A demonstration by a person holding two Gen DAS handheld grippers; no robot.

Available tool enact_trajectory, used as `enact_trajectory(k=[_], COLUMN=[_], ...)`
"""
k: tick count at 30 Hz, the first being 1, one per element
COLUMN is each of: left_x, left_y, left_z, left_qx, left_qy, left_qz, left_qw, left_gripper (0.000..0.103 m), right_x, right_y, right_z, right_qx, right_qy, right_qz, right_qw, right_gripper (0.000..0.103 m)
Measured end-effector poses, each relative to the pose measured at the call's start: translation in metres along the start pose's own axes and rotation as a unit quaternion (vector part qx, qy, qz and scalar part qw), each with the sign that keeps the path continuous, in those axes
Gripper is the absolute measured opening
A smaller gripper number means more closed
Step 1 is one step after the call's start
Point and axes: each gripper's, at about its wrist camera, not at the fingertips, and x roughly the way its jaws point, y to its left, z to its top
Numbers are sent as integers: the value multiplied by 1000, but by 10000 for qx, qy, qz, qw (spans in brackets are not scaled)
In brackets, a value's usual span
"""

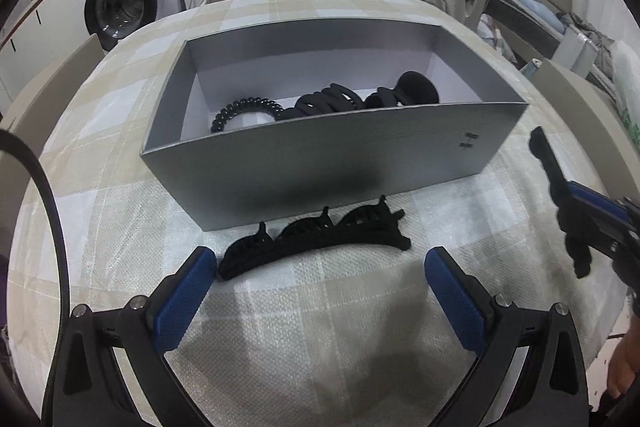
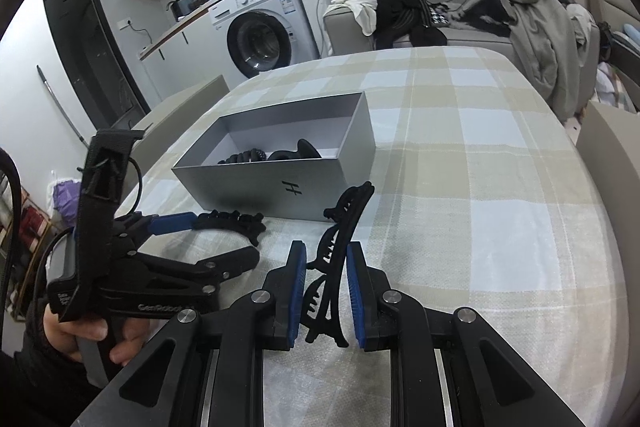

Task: Organize jewelry
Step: 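Grasp the other black claw clip with the left gripper while the right holds its clip, then carry both black claw clips over the grey box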

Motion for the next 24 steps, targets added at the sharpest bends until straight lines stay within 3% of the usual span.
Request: enact_trajectory(k=[7,9,18,24], left_x=[0,-3,-13,-26], left_y=[-2,-2,3,6], left_z=[-1,-2,-10,-11], left_qx=[-86,-70,42,50], left_qy=[-38,-111,-208,-472], left_qz=[104,93,-146,-224], left_qw=[9999,9999,9997,9986], left_gripper=[100,91,90,90], right_x=[-1,0,0,-2], right_y=[-1,-2,-1,2], right_z=[1,1,1,0], right_qx=[0,4,-15,-76], right_qy=[-26,-21,-2,-65], right_qz=[-30,-34,-25,36], right_qw=[10000,10000,10000,9999], right_gripper=[19,19,19,19])
